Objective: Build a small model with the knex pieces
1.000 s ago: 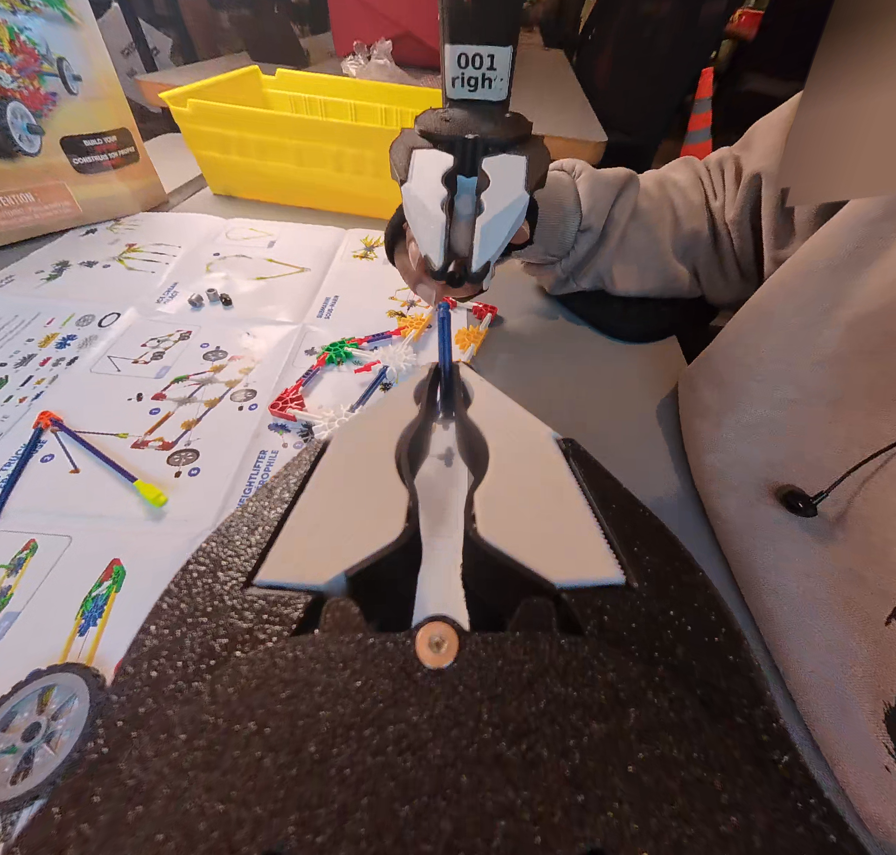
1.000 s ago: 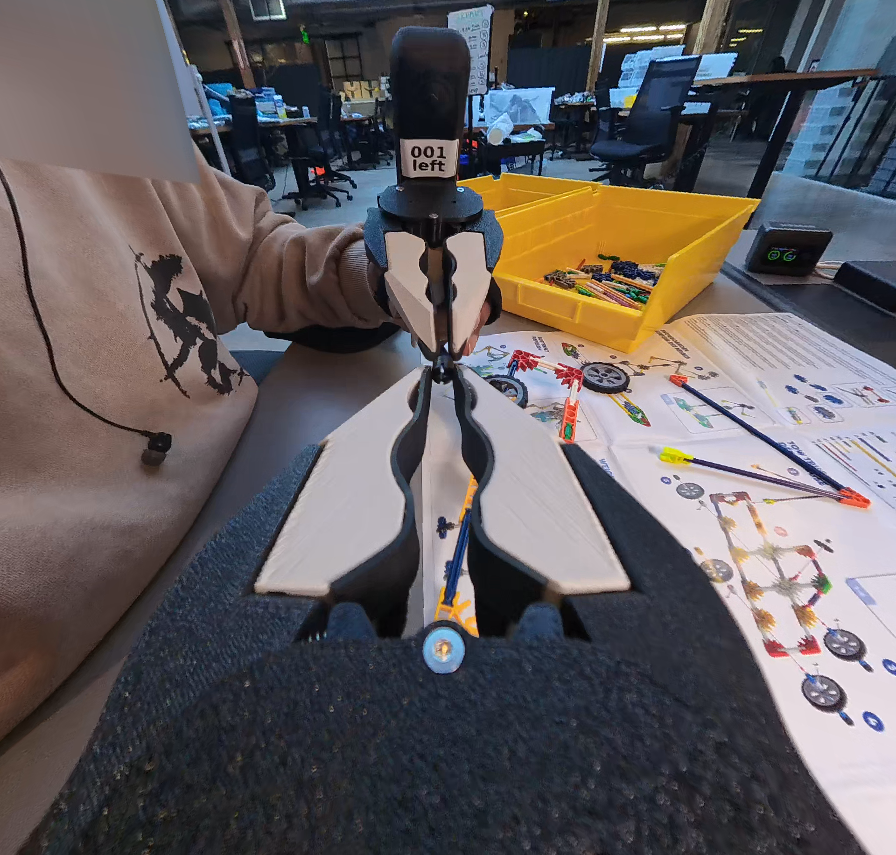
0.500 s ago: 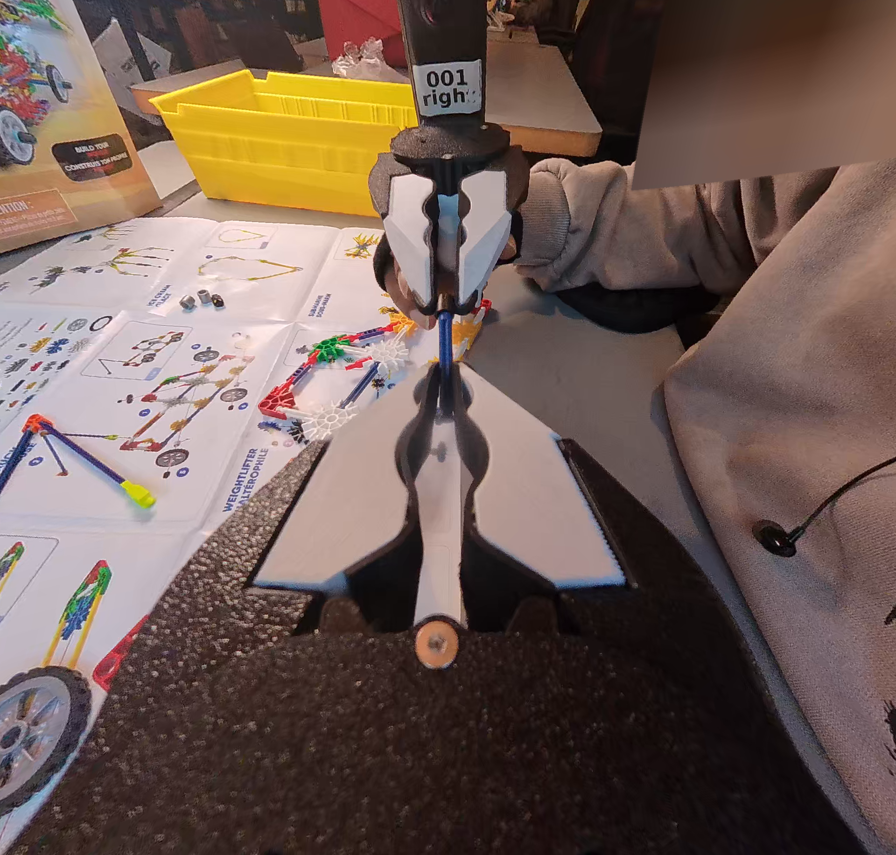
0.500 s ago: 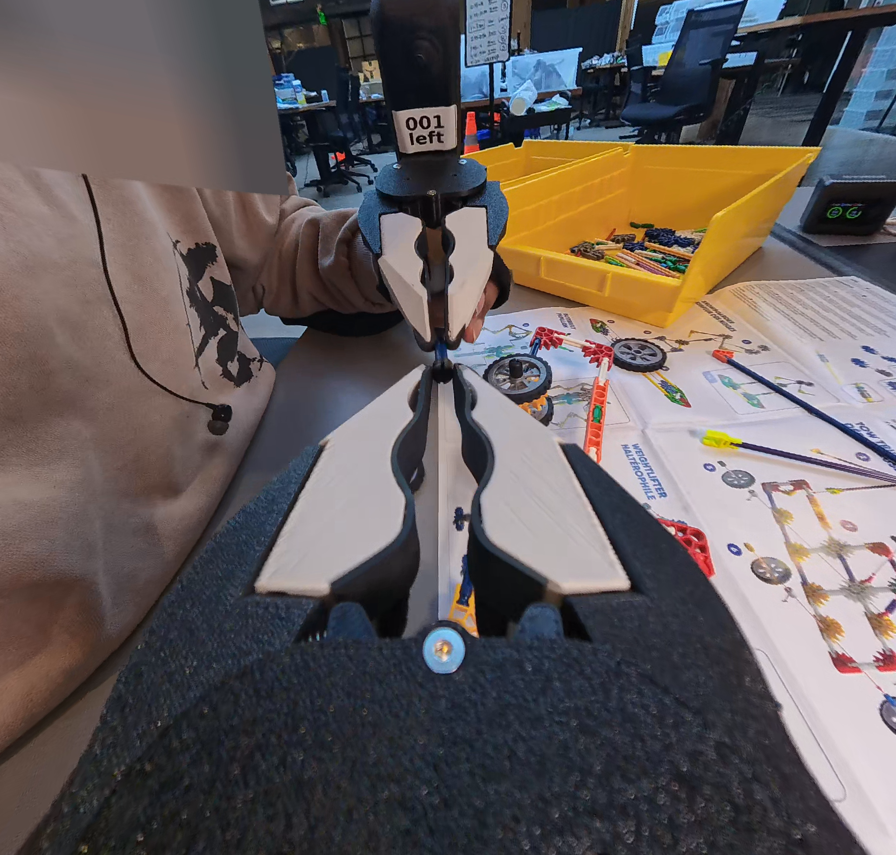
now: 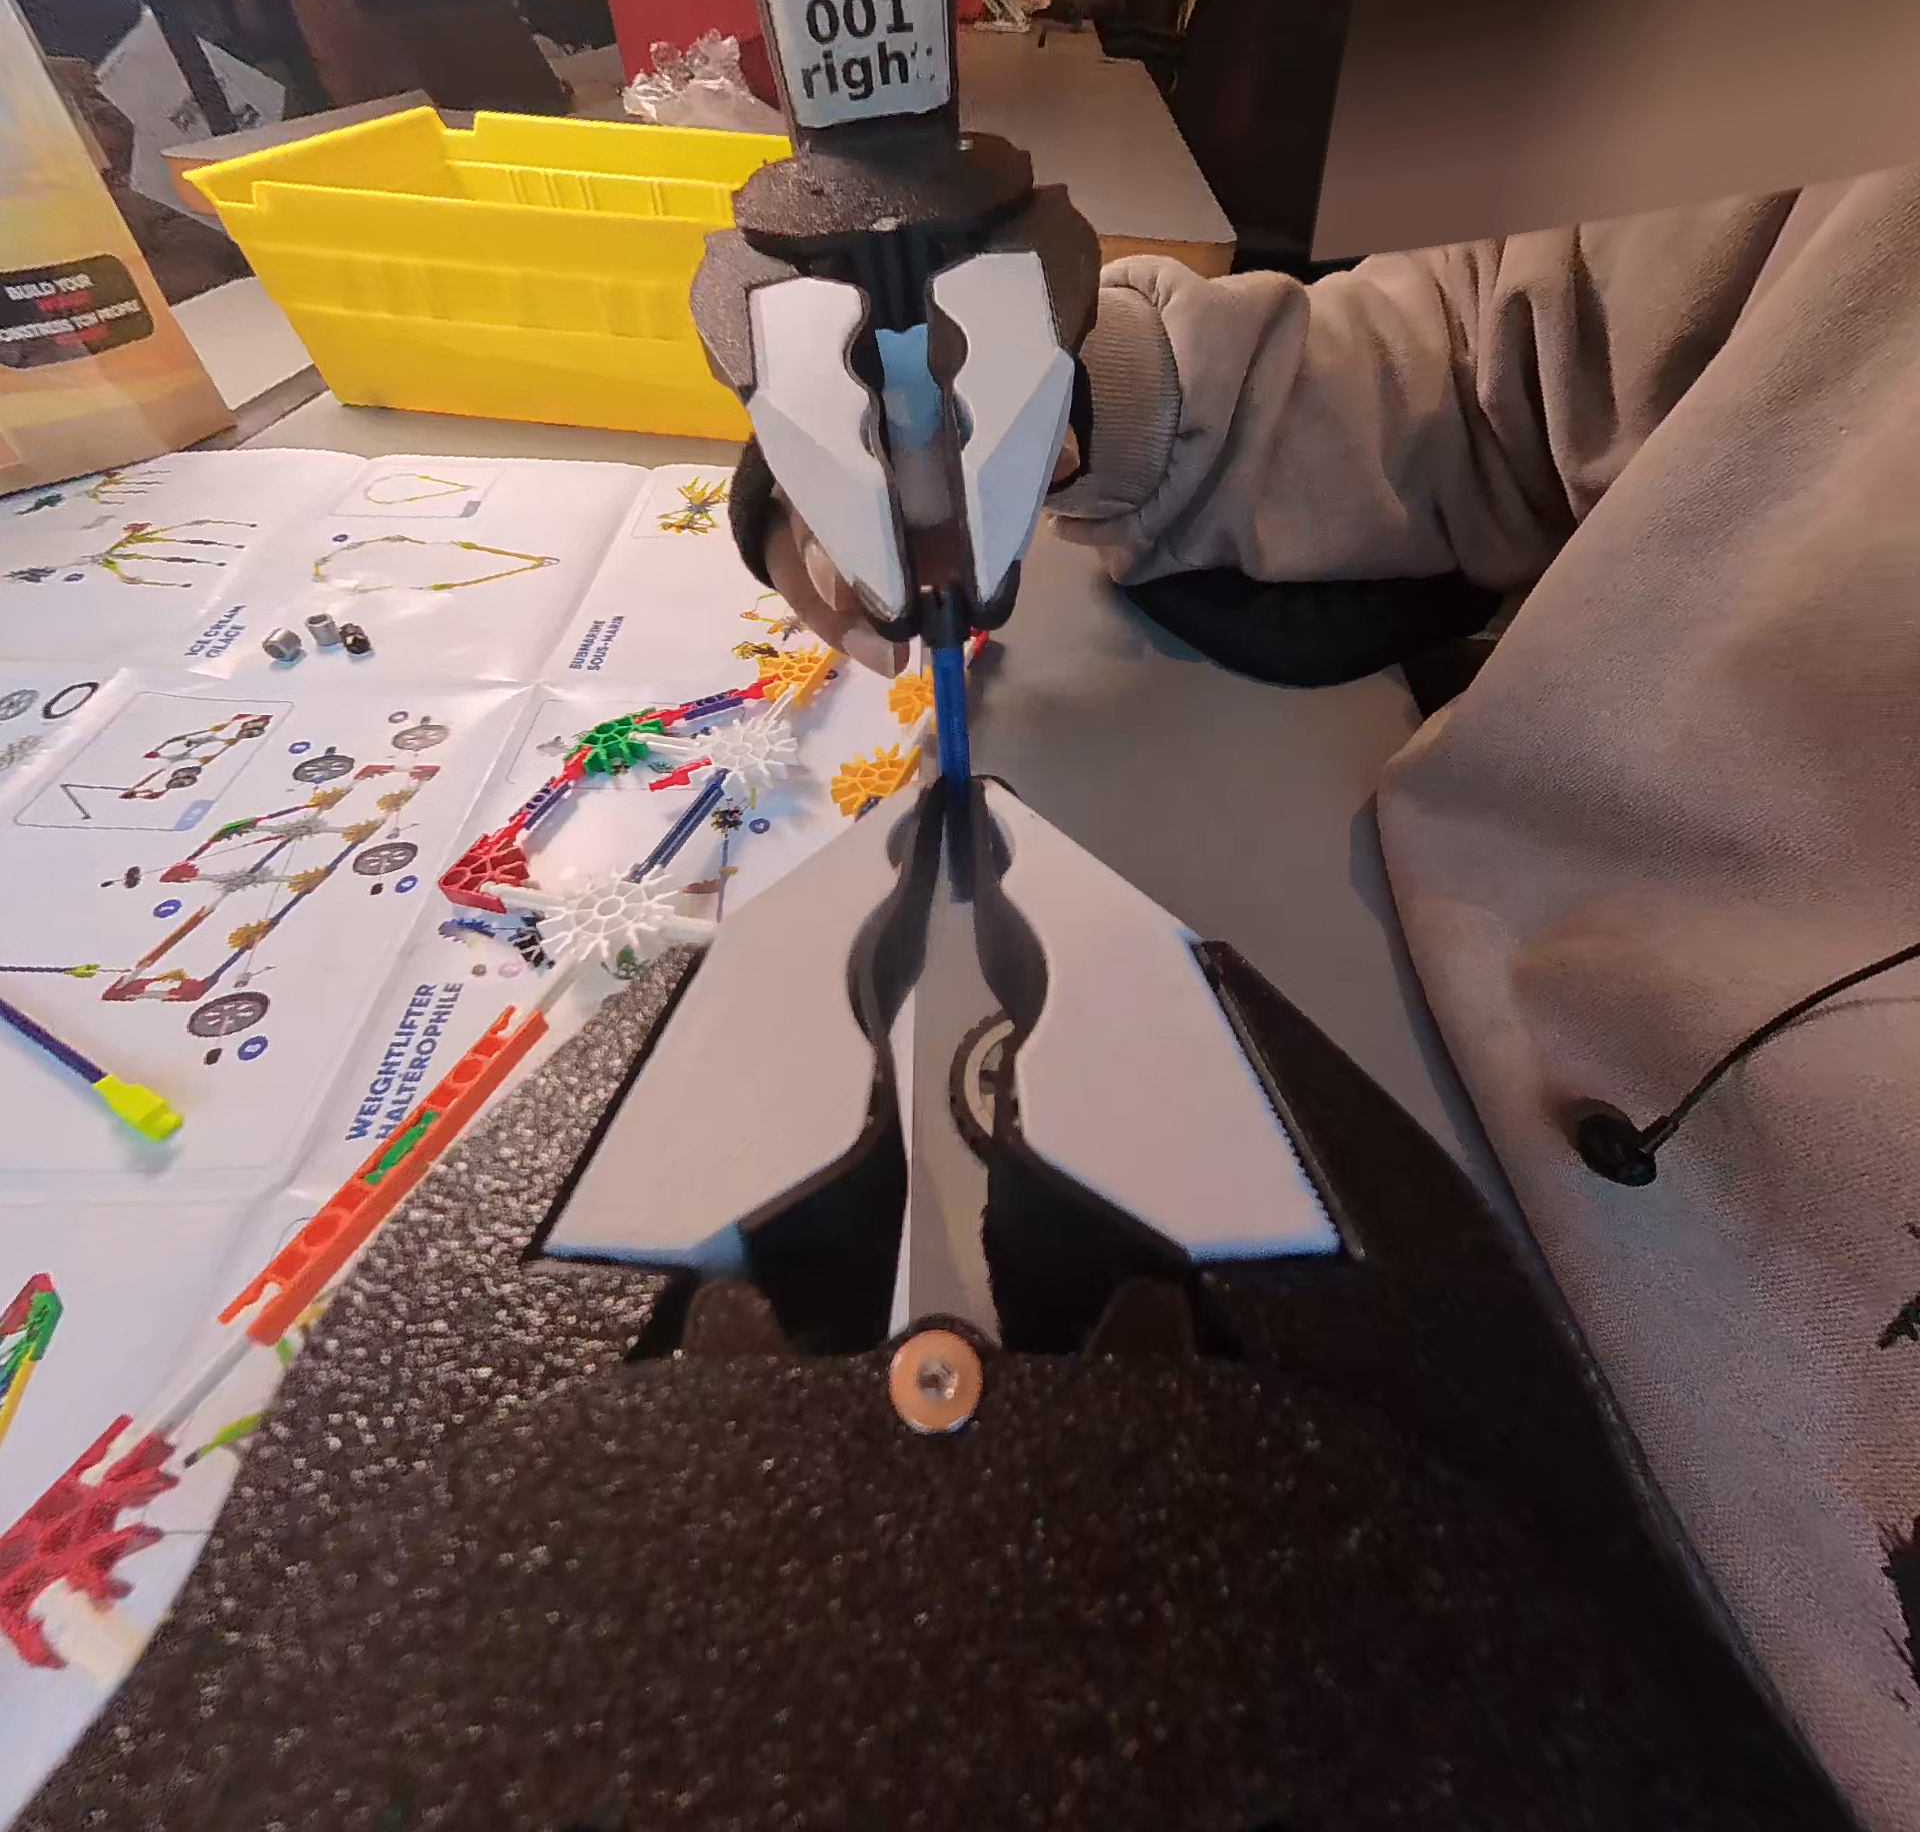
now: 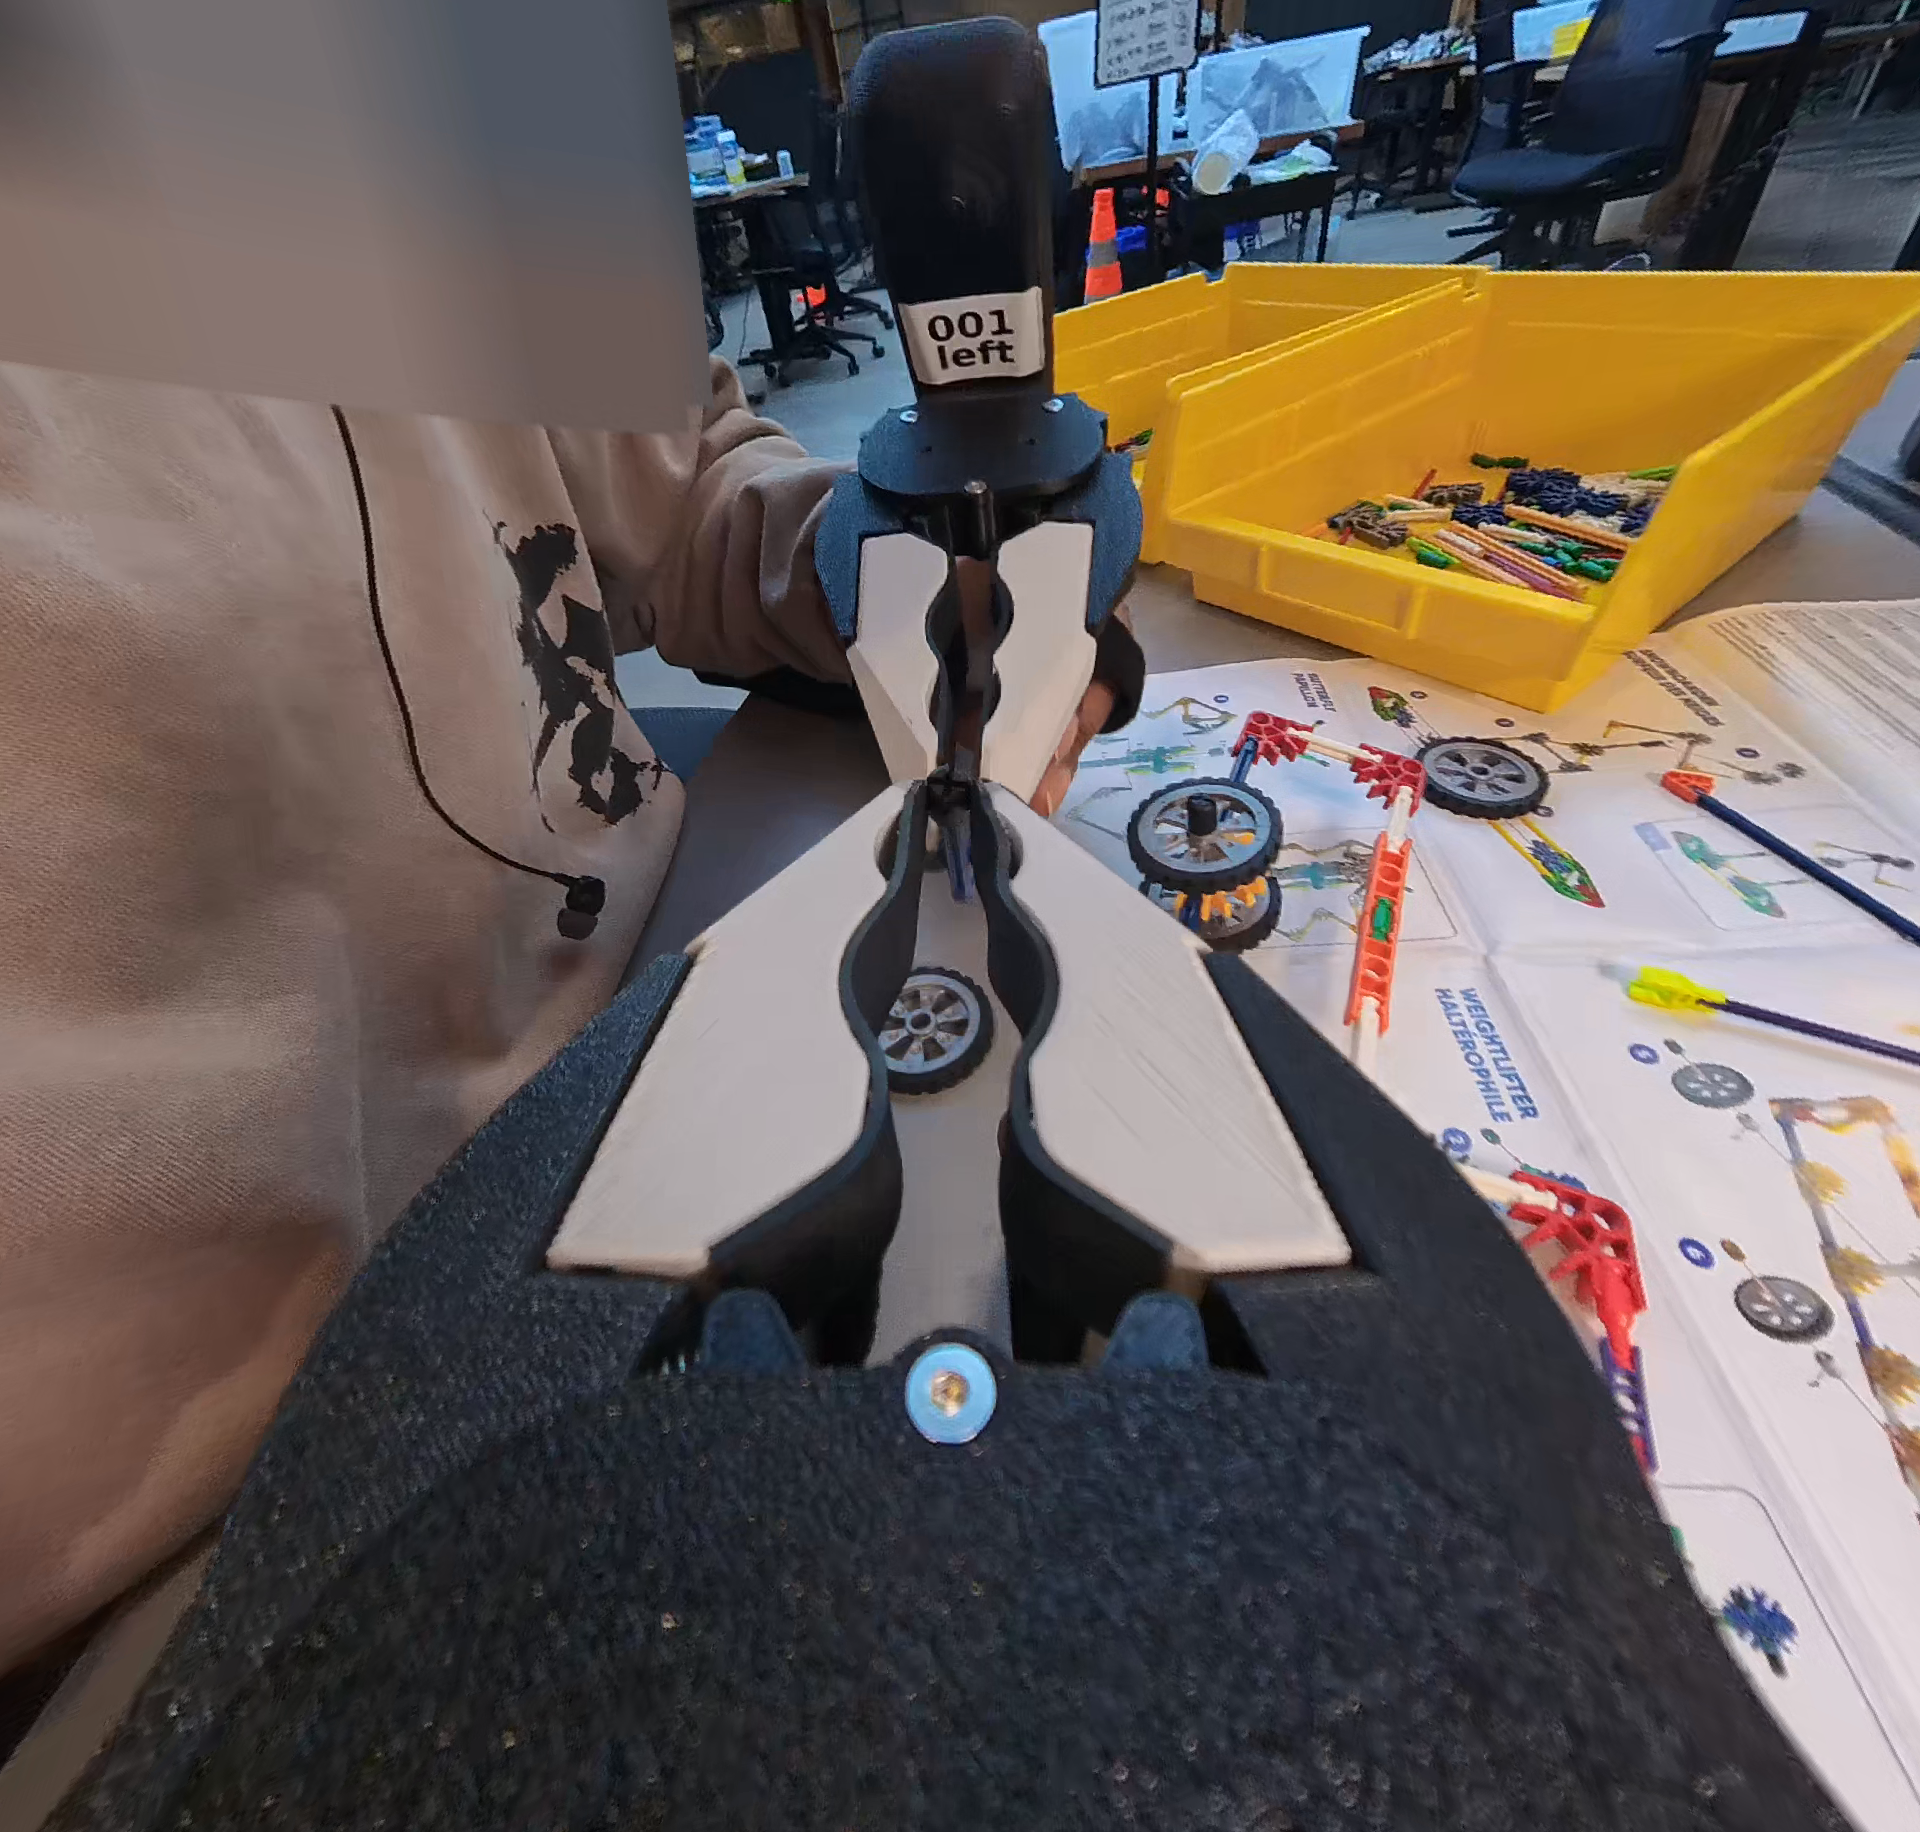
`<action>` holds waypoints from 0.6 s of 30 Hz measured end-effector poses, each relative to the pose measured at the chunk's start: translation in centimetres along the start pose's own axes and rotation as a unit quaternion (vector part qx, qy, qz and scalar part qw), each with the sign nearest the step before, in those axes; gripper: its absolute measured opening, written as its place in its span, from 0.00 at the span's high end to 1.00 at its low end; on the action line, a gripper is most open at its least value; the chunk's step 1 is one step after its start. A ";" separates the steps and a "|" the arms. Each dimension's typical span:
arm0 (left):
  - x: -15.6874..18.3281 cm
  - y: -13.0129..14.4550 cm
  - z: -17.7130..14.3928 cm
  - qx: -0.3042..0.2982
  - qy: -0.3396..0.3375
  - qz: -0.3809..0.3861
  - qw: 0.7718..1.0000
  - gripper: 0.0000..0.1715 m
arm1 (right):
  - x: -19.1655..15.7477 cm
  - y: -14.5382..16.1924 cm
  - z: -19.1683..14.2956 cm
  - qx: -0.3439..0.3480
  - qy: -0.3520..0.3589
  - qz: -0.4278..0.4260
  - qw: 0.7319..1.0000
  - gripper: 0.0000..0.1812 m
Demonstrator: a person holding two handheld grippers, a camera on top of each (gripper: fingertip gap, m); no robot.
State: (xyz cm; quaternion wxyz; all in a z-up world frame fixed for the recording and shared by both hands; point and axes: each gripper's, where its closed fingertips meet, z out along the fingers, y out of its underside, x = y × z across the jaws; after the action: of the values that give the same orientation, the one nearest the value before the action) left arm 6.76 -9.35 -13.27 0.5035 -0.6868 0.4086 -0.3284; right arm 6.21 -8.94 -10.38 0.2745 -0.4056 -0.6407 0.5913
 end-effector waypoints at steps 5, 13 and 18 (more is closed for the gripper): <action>0.3 0.7 1.6 -0.027 0.001 -0.003 1.000 0.99 | -0.6 0.8 -0.1 -0.080 0.019 -0.038 0.996 0.97; 0.9 4.4 5.2 -0.139 -0.034 0.009 0.990 0.99 | -0.8 5.6 -1.7 -0.236 0.036 -0.034 0.970 0.97; 1.1 5.2 5.7 -0.168 -0.041 0.011 0.985 1.00 | -0.9 7.0 -1.8 -0.257 0.052 -0.027 0.965 0.97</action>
State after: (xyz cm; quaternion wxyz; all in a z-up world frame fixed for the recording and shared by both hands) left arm 11.01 -8.78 -19.83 0.4007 -0.7700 0.4444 -0.2214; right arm 9.54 -8.97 -16.90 0.2092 -0.4755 -0.7667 0.3772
